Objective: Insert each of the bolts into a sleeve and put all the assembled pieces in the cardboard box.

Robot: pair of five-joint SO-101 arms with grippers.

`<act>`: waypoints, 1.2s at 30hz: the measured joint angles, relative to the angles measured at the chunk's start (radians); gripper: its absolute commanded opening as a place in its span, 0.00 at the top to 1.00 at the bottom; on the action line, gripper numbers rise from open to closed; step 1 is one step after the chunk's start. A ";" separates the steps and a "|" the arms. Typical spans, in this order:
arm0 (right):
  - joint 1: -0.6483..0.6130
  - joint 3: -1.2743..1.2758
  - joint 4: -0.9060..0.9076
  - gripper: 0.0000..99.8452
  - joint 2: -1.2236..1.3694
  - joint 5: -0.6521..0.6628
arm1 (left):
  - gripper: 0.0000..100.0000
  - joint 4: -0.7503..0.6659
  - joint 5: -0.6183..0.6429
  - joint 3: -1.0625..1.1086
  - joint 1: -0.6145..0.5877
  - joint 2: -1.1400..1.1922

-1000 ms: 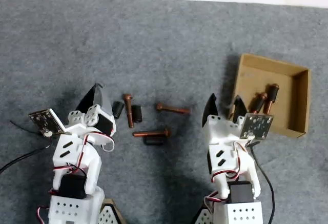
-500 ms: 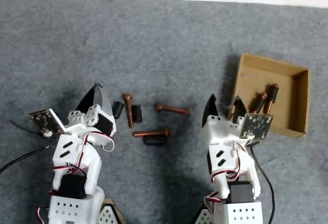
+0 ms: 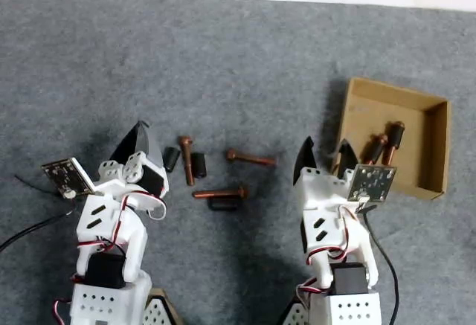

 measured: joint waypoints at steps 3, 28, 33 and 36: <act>-0.012 0.000 0.000 0.77 0.000 0.000 | 0.99 0.000 0.000 0.000 0.000 0.000; -0.545 -0.565 -0.074 0.77 0.962 0.117 | 0.99 0.000 0.000 0.000 -0.092 0.000; -0.628 -0.727 -0.160 0.77 1.352 0.058 | 0.99 0.000 0.000 0.000 -0.133 0.000; -0.624 -0.832 -0.170 0.77 1.567 -0.009 | 0.99 -0.003 0.000 0.000 -0.158 0.000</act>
